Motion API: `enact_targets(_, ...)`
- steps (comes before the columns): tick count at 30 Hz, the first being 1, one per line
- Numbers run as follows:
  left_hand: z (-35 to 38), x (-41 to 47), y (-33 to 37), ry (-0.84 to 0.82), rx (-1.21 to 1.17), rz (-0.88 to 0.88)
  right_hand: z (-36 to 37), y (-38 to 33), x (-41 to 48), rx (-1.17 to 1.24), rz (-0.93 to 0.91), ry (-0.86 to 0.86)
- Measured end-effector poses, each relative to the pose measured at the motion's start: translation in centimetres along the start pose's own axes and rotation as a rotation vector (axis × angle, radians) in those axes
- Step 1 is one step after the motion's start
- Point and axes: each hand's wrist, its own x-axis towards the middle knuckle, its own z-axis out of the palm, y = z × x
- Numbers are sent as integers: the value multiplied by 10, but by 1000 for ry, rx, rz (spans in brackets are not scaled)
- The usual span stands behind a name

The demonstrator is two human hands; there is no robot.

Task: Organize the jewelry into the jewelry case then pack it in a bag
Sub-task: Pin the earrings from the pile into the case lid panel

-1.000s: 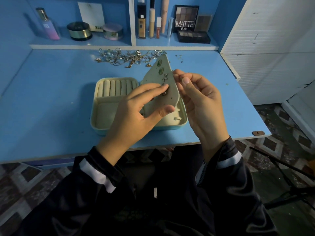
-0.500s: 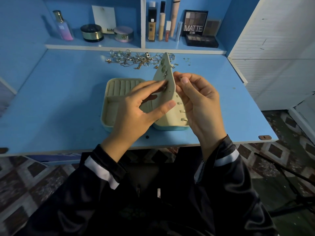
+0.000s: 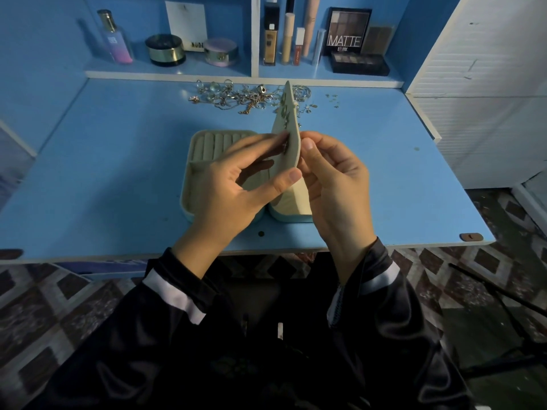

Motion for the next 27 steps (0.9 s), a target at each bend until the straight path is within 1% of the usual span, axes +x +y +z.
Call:
enact_targets(6, -2, -1, 1, 6, -42, -36, 5, 8, 1, 104, 67, 45)
enact_targets(13, -2, 0, 1, 2, -77, -50, 8, 12, 4, 237, 140, 51)
enact_targets(27, -3, -1, 1, 7, -94, -58, 12, 11, 3, 278, 160, 64)
